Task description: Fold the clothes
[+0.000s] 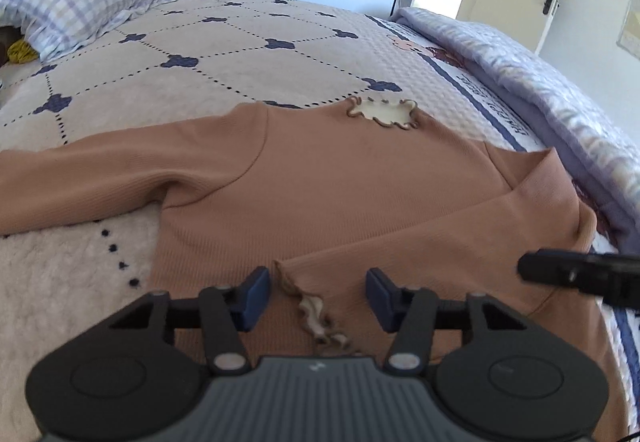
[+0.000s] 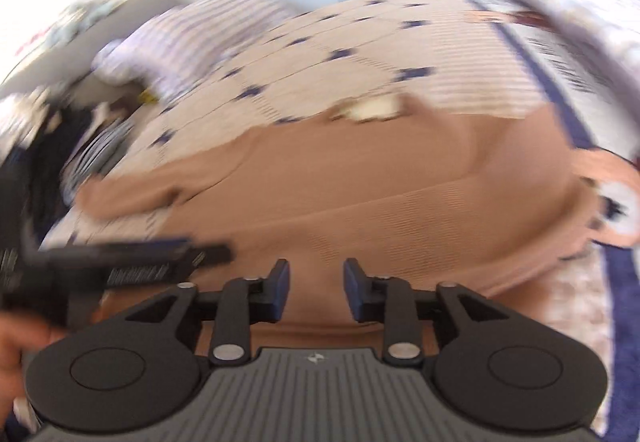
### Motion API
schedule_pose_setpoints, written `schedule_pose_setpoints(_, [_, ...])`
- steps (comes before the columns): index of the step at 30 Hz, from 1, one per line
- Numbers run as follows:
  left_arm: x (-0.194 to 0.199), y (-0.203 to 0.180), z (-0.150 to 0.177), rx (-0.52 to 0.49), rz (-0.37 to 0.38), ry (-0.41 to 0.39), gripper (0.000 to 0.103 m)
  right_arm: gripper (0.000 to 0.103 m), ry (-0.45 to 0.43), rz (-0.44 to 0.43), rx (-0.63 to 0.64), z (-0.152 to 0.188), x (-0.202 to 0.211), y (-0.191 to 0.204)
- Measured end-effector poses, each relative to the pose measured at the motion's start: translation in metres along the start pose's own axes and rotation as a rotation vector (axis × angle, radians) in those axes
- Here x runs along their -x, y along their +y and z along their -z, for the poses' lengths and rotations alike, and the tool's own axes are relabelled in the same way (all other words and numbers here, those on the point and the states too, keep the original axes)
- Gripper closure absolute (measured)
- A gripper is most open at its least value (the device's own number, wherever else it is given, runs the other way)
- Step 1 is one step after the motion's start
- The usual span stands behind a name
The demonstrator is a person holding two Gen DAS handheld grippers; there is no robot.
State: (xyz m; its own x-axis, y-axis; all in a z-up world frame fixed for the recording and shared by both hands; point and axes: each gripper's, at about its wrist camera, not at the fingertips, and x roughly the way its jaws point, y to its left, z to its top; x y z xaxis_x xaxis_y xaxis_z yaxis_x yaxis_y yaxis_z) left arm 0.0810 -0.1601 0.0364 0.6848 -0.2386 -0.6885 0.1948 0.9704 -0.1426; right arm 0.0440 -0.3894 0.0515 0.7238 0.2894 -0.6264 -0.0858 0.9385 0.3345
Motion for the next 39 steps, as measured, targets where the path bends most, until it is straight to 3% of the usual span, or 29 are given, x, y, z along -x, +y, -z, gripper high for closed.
schedule_pose_setpoints(2, [0.0, -0.003, 0.001, -0.014, 0.0, -0.009, 0.086, 0.064, -0.048, 0.091, -0.132, -0.003, 0.007, -0.026])
schedule_pose_setpoints(5, [0.003, -0.002, -0.001, 0.008, 0.01, -0.024, 0.092, 0.064, -0.112, 0.162, -0.34, -0.001, 0.019, -0.065])
schedule_pose_setpoints(11, [0.028, 0.015, -0.012, 0.132, 0.023, -0.12, 0.092, 0.064, -0.215, 0.014, -0.689, 0.014, 0.035, -0.106])
schedule_pose_setpoints(13, [0.042, 0.024, -0.013, 0.149, -0.046, -0.179, 0.093, 0.064, -0.237, 0.009, -0.758, 0.016, 0.037, -0.112])
schedule_pose_setpoints(16, [0.057, 0.042, -0.013, 0.185, -0.13, -0.236, 0.093, 0.061, -0.242, 0.027, -0.801, 0.013, 0.039, -0.116])
schedule_pose_setpoints(23, [0.062, 0.064, -0.007, 0.258, -0.106, -0.192, 0.092, 0.061, -0.151, -0.156, -0.794, 0.011, 0.02, -0.101])
schedule_pose_setpoints(28, [0.06, 0.064, -0.003, 0.263, -0.105, -0.181, 0.092, 0.06, -0.129, -0.056, -0.823, 0.012, 0.005, -0.106])
schedule_pose_setpoints(32, [0.061, 0.068, -0.003, 0.292, -0.08, -0.176, 0.092, 0.061, -0.153, -0.091, -0.914, 0.019, 0.001, -0.123])
schedule_pose_setpoints(34, [0.059, 0.071, -0.002, 0.311, -0.065, -0.158, 0.092, 0.069, -0.193, -0.09, -0.942, 0.019, 0.004, -0.127])
schedule_pose_setpoints(35, [0.058, 0.072, -0.002, 0.32, -0.057, -0.149, 0.092, 0.087, -0.206, -0.078, -0.953, 0.02, 0.004, -0.129])
schedule_pose_setpoints(39, [0.048, 0.074, 0.004, 0.336, -0.06, -0.069, 0.092, 0.092, -0.232, -0.072, -1.039, 0.028, 0.006, -0.138])
